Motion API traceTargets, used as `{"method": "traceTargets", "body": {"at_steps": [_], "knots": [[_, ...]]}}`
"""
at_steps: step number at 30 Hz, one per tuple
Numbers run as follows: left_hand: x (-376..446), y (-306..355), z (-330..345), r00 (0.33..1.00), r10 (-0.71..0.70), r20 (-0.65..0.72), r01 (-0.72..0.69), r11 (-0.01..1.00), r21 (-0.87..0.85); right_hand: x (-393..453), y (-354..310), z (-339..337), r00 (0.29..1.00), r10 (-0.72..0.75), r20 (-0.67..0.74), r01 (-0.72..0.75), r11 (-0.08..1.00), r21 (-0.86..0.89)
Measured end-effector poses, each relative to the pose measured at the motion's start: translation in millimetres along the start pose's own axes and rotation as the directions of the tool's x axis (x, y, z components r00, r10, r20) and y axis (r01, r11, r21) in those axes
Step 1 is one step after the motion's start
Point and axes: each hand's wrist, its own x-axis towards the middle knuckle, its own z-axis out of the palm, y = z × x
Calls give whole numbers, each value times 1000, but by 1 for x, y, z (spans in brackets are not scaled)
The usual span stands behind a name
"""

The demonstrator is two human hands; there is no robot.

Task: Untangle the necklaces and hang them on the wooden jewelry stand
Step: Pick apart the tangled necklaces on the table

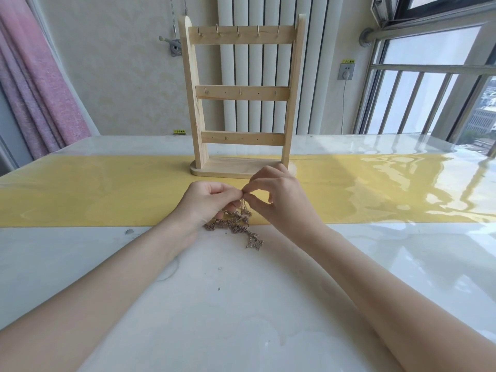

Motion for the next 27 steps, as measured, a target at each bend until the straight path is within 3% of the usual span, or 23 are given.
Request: {"method": "traceTargets", "body": {"at_steps": [5, 11, 17, 22, 27], "knots": [[0, 5, -2, 998, 69, -10, -69, 998, 8, 3, -8, -7, 945, 293, 144, -324, 901, 289], [-1, 6, -2, 997, 68, 25, -66, 995, -76, 3, -15, -15, 852, 438, 286, -521, 661, 540], [-4, 15, 3, 999, -9, 42, 22, 945, -325, 5, -19, -17, 807, 461, 370, -565, 421, 709], [-4, 16, 4, 999, -19, 27, 28, 921, -389, 5, -17, -18, 796, 497, 344, -564, 407, 718], [-2, 15, 3, 1000, 13, -15, -17, 939, -343, 7, -15, -19, 802, 532, 271, -533, 432, 727]]}}
